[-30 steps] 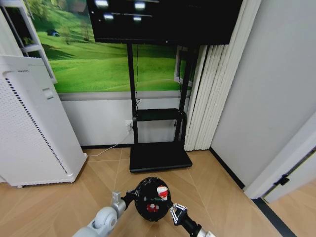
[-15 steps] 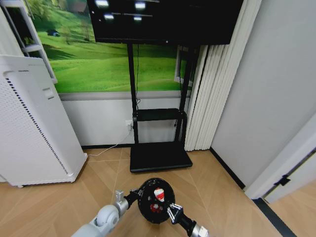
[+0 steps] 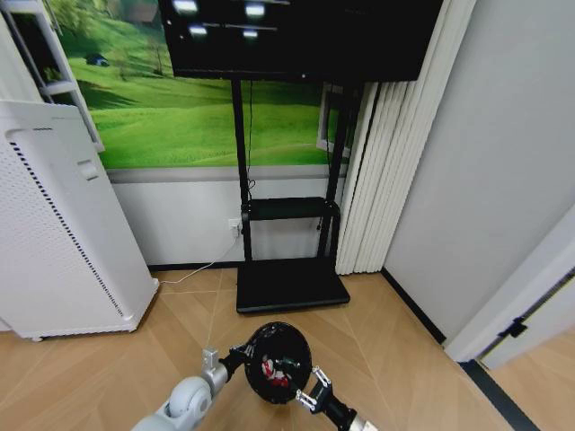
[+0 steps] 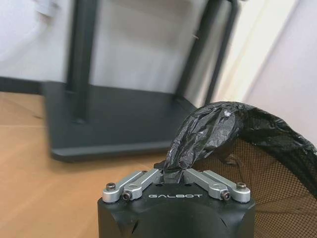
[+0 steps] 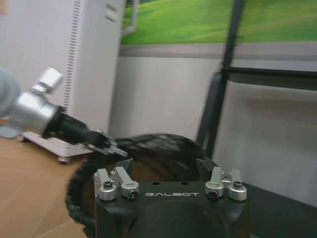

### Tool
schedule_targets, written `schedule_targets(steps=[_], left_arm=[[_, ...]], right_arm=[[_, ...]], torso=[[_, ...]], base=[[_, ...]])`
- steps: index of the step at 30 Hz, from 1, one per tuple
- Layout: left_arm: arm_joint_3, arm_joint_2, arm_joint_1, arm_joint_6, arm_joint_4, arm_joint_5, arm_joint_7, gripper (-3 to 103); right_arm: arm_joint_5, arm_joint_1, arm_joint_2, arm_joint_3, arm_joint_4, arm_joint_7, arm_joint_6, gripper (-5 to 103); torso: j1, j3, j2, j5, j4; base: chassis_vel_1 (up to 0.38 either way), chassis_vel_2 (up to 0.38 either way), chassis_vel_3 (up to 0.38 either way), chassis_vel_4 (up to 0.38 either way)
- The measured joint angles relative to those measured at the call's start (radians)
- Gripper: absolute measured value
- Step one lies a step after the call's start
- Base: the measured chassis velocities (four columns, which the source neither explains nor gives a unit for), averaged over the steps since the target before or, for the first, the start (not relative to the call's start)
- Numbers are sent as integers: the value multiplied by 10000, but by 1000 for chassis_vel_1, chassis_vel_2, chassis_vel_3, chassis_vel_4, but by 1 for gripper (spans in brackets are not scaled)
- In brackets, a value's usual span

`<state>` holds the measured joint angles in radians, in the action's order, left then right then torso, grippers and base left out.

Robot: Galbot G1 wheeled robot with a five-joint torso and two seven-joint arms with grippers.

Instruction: Pick up the trash bin and place the garbage on the floor into it.

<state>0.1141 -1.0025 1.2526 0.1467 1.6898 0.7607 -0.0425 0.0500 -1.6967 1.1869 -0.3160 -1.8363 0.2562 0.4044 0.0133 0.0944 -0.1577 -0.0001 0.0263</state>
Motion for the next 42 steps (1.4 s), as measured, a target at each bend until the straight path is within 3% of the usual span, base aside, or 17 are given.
schedule_targets(steps=[2,5,7,10,12,13,14,16,17,20,22,24,27,31,42], left_arm=[[1033,58,566,245,551,107,494,4],[1570,54,833,364,718,197,696,4],[2859,-31,1495,654,1053,561,1448,4],[3285,-78,1734,825,1226,783,1789,4],[4758,-231,2495,1491,1881,1579,2820,4],[5377,-308,2787,1700,2072,1840,3028,4],[5377,-308,2787,1700,2072,1840,3028,4],[6909,-513,3639,2260,2502,2568,3444,4],[6909,-513,3639,2260,2502,2568,3444,4],[8592,-950,5141,2442,2617,2827,2962,4],[8968,-1063,5510,2421,2613,2876,2755,4],[9947,-1345,6431,2192,2522,3079,2161,4],[10490,-1393,6924,1908,2298,3226,1678,4],[10760,-1327,7061,1770,2064,3335,1474,4],[11268,-1754,7708,1009,1037,2650,924,4]], right_arm=[[149,-244,397,-403,-40,-907,-375,86],[305,-251,595,-614,-15,-1379,-563,91],[1064,-128,893,-1154,0,-2471,-1215,99],[1277,-53,910,-1325,0,-2759,-1386,100],[1917,-23,803,-1813,-104,-3245,-1768,100],[2045,-92,740,-1938,-135,-3286,-1831,100],[2045,-92,740,-1938,-135,-3286,-1831,100],[2000,-235,745,-2262,-85,-3295,-1840,100],[2000,-235,745,-2262,-85,-3295,-1840,100],[2131,-451,953,-2503,-145,-3384,-1895,100],[2183,-491,994,-2515,-182,-3420,-1929,100],[2179,-561,1088,-2537,-207,-3439,-1977,100],[1963,-660,1365,-2765,-207,-3408,-2012,100],[1825,-820,1763,-3118,-271,-3359,-1990,100],[1840,-323,1894,-2904,-66,-3362,-1979,100]], torso=[[0,-1,0,0,3],[0,-1,0,1,0],[0,-1,0,0,1],[0,-1,0,-1,0],[0,-1,0,1,0],[1,0,0,-3,0],[1,0,0,-3,0],[0,-2,0,5,2],[0,-2,0,5,2],[0,-1,-1,-8,0],[-1,-1,0,-1,0],[-1,-1,-1,0,-5],[-1,-1,-1,4,-8],[0,-1,-1,-4,13],[-1,-1,-1,2,-3]], base=[[0,0,0,0],[0,0,0,0],[0,0,0,0],[0,0,0,0],[0,0,0,0],[0,0,0,0],[0,0,0,0],[0,0,0,0],[0,0,0,0],[0,0,0,0],[0,0,0,0],[0,0,0,0],[0,0,0,0],[0,0,0,0],[0,0,0,0]])
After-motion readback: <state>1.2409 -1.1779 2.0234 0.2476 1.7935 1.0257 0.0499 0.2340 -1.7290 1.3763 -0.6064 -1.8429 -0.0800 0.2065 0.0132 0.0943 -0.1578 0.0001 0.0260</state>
